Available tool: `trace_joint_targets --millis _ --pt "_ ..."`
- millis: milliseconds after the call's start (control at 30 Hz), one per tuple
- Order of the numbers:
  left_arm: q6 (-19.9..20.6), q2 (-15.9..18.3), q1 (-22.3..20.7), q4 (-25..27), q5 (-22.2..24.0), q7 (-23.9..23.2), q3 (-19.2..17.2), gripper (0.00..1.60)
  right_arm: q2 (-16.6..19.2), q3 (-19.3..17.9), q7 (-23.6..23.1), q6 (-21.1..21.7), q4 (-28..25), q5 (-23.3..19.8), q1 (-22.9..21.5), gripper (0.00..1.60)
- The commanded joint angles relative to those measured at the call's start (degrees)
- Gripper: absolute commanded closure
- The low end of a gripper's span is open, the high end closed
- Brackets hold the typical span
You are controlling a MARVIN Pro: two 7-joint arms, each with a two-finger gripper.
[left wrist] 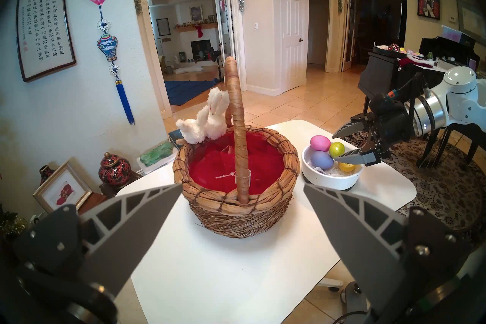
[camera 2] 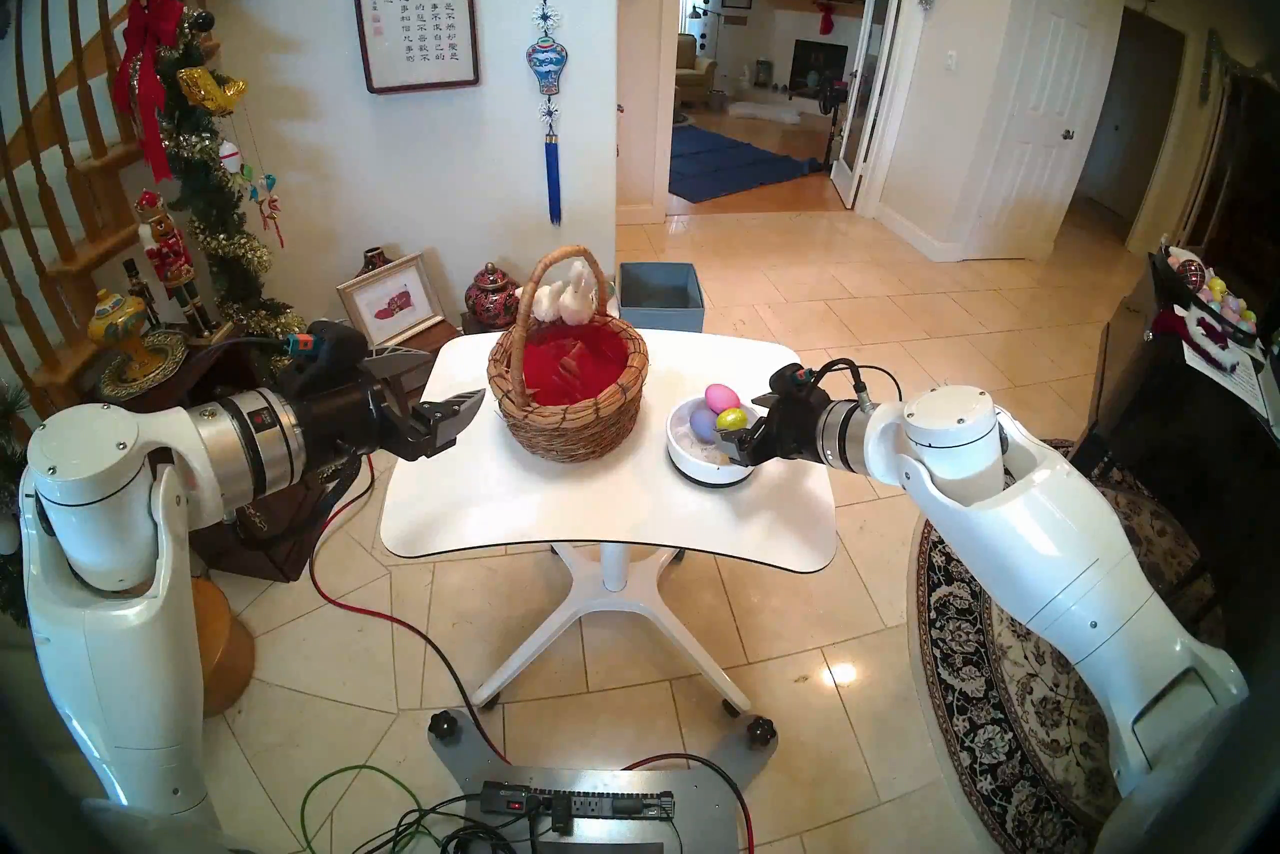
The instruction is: Put easter egg into basket
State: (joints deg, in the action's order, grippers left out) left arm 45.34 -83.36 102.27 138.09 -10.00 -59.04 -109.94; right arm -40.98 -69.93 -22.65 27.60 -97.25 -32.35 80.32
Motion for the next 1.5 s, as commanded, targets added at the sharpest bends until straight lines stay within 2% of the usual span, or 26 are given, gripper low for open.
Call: trace_joint_targets --millis 0,267,367,467,533,633,867,1467 --pt "-0.01 0.03 -0.09 0.29 0.0 -0.01 0.11 0.0 0.15 -0.61 0.05 0.21 0.16 -0.52 -0.06 0.0" --pt "-0.01 0.03 -0.09 0.29 0.0 -0.01 0.11 0.0 0.2 -0.06 0.12 0.44 0.46 -0.72 -0.48 0.19" --pt "-0.01 0.03 -0.09 0.29 0.0 -0.01 0.11 0.0 0.27 0.05 0.18 0.67 0.41 -0.81 -0.61 0.51" --pt "-0.01 0.03 -0.09 0.29 0.0 -0.01 0.11 0.0 0.33 0.09 0.27 0.85 0.34 -0.92 -0.68 0.57" --pt "-0.01 0.03 -0.09 0.29 0.0 -0.01 0.11 0.0 0.36 0.09 0.31 0.93 0.29 -0.98 -0.71 0.82" --pt "-0.01 0.03 -0.09 0.28 0.0 -0.01 0.11 0.0 0.44 -0.01 0.35 1.19 -0.05 -1.15 -0.77 0.9" --pt "-0.02 0.03 -0.09 0.28 0.0 -0.01 0.11 0.0 1.03 -0.83 0.52 1.72 -2.02 -2.02 -0.35 0.93" --pt "-0.02 0.02 -0.09 0.27 0.0 -0.02 0.1 0.0 5.47 -5.53 0.27 1.78 -12.66 -5.54 3.72 0.95"
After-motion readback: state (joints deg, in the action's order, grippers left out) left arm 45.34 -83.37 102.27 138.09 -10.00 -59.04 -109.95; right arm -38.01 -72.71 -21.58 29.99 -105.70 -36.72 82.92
